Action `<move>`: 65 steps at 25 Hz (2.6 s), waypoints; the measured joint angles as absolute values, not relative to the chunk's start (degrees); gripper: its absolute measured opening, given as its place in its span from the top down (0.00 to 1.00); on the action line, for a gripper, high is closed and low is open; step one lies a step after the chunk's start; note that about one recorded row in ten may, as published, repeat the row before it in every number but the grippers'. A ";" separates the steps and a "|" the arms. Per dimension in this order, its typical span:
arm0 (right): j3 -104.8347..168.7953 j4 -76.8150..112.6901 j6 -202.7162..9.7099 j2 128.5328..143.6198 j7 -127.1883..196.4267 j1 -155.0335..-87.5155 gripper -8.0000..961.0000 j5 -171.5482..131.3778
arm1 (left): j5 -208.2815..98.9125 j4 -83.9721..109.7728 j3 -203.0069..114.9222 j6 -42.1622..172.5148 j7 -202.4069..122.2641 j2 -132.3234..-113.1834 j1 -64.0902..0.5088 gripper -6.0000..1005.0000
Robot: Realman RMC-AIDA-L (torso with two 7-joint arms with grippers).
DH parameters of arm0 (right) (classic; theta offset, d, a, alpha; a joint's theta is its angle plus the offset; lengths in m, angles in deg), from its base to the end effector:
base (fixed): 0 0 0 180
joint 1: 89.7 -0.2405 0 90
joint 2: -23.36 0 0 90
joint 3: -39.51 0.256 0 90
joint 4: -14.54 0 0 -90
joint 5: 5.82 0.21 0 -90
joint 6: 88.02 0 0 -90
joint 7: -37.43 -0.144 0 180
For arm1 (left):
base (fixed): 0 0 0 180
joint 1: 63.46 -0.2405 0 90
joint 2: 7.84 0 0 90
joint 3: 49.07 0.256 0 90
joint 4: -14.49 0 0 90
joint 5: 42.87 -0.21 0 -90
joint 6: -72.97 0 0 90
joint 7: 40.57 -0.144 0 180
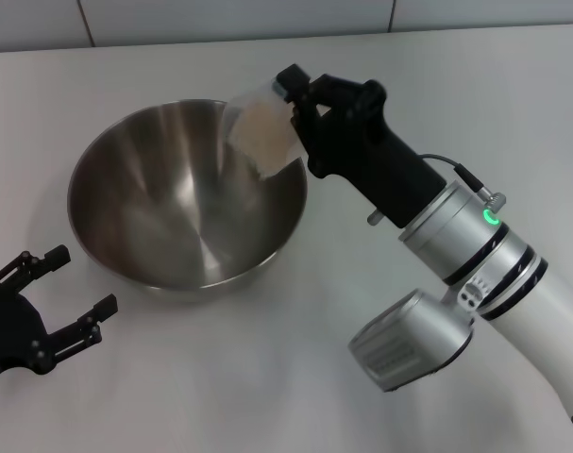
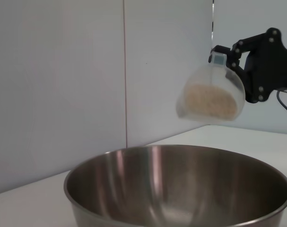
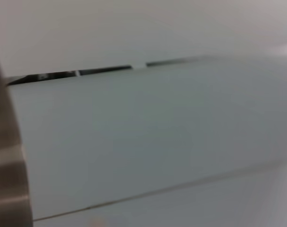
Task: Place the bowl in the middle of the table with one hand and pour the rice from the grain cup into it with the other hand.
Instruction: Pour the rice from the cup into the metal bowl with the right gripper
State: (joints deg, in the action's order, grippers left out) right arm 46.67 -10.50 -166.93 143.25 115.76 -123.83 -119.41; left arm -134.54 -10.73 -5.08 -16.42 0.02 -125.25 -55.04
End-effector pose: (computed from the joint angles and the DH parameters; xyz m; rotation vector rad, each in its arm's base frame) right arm 0.1829 0.3021 -0.0991 -1.5481 -1.0381 0.2296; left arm -0.3533 0.2176 0.0001 -2.3505 -0.3914 -0.7386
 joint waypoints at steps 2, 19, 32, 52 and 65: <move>46.65 -11.08 -166.49 143.25 121.65 -123.84 0.98 -121.11 | -134.54 -10.73 -5.03 -16.38 0.06 -125.26 -54.92 0.16; 47.59 -12.46 -153.92 143.25 160.38 -127.33 0.98 -125.37 | -134.99 -10.73 -5.05 -16.28 0.83 -125.52 -54.20 0.16; 48.22 -15.32 -153.53 143.25 177.42 -126.61 0.98 -125.30 | -134.98 -10.74 -5.04 -16.60 0.83 -125.42 -54.24 0.16; 59.59 -27.54 -154.18 143.24 105.25 -120.86 0.98 -120.58 | -134.98 -10.73 -5.04 -16.68 0.83 -125.34 -54.57 0.16; 66.09 -16.96 -161.15 142.73 55.65 -114.87 0.98 -120.98 | -134.98 -10.84 -5.18 -16.85 0.83 -125.53 -54.27 0.16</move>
State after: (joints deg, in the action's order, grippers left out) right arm 66.09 -16.96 -161.15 142.73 55.65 -114.87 -120.98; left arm -134.98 -10.84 -5.18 -16.85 0.83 -125.53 -54.27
